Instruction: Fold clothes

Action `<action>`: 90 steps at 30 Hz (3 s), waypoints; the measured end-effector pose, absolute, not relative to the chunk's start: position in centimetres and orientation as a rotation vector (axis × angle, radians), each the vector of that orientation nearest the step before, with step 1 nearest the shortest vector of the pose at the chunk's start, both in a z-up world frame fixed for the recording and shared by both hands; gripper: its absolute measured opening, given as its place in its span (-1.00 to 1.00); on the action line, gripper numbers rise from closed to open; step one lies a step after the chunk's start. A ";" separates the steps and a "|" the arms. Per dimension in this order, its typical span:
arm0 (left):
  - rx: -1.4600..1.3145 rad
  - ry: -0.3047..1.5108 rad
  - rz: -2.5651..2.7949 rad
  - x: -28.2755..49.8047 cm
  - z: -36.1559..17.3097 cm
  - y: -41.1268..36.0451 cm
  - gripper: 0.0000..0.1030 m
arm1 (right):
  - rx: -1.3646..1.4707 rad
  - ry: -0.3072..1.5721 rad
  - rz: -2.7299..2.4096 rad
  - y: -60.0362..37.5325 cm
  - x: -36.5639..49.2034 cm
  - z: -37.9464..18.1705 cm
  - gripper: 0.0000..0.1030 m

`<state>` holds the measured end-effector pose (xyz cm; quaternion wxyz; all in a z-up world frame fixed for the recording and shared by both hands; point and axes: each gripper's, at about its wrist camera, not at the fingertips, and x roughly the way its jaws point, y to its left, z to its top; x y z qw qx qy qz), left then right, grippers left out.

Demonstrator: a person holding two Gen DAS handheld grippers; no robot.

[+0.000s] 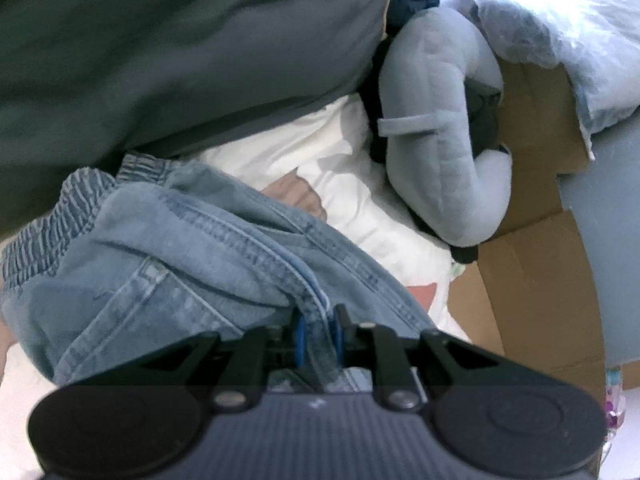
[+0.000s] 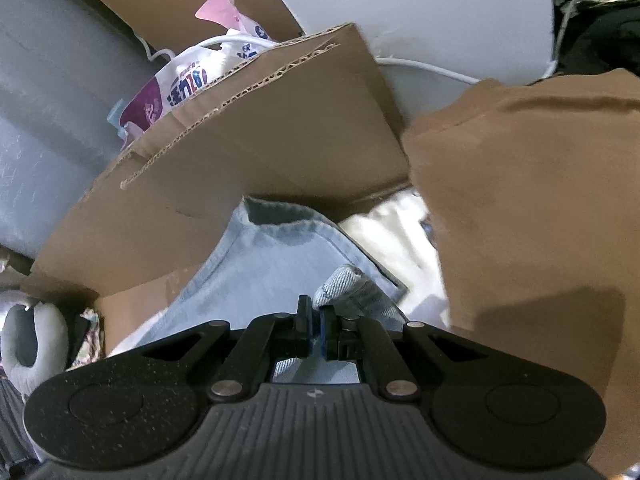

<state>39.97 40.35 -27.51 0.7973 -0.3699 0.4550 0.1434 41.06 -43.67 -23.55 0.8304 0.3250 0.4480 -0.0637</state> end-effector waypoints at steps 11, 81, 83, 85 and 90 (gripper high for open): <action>-0.774 0.978 0.352 41.7 -28.8 40.6 -0.71 | 0.613 0.925 -0.079 -41.9 46.8 -23.8 -0.97; -0.790 1.152 -0.070 53.4 -35.1 21.8 -0.58 | 0.676 0.870 -0.086 -37.0 49.3 -22.4 -0.43; -0.730 1.154 -0.121 53.7 -34.9 19.8 -0.58 | 0.728 0.862 -0.082 -37.7 48.2 -23.0 -0.43; -0.662 1.154 -0.176 53.9 -34.7 17.7 -0.58 | 0.727 0.854 -0.076 -38.0 47.2 -23.4 -0.42; -0.584 1.190 -0.309 53.5 -34.9 11.4 -0.58 | 0.730 0.848 -0.075 -39.1 44.7 -25.3 -0.41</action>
